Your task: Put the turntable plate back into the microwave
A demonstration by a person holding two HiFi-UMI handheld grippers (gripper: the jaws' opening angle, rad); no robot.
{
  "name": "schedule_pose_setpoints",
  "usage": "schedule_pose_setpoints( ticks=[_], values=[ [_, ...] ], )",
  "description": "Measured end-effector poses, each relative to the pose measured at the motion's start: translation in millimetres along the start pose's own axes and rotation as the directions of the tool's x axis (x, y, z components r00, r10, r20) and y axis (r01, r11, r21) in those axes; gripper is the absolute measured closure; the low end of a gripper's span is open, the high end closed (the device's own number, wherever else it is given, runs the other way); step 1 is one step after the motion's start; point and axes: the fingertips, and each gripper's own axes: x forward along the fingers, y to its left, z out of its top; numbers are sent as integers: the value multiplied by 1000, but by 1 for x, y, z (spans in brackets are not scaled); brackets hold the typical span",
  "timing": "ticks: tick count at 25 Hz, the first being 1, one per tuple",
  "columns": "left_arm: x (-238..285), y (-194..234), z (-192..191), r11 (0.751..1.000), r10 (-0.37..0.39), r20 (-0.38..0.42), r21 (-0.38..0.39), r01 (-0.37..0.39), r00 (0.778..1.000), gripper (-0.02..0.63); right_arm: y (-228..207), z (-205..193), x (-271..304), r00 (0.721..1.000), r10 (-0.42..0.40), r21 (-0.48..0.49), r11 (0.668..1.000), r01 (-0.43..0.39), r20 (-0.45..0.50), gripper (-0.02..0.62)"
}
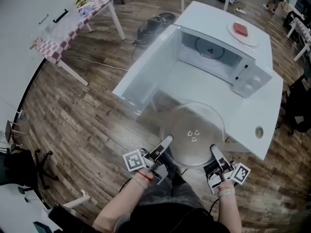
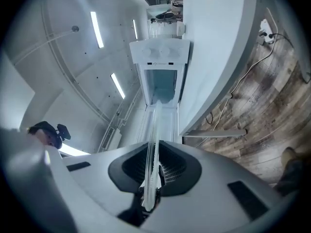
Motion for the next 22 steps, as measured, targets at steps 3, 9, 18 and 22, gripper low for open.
schedule_pose_setpoints(
  ticks=[3, 9, 18, 22],
  values=[
    [12, 3, 6, 1000, -1, -2, 0, 1, 1000, 569, -2, 12, 7, 1000, 4, 4, 1000, -4, 6, 552],
    [35, 6, 14, 1000, 1, -12, -3, -1, 1000, 569, -4, 31, 18, 1000, 5, 0, 1000, -5, 21, 552],
    [52, 15, 21, 1000, 14, -40, -6, -15, 999, 569, -11, 42, 23, 999, 8, -1, 1000, -8, 54, 552],
    [54, 17, 22, 1000, 21, -48, -4, -21, 999, 569, -14, 43, 24, 998, 1, 5, 1000, -1, 61, 552]
  ],
)
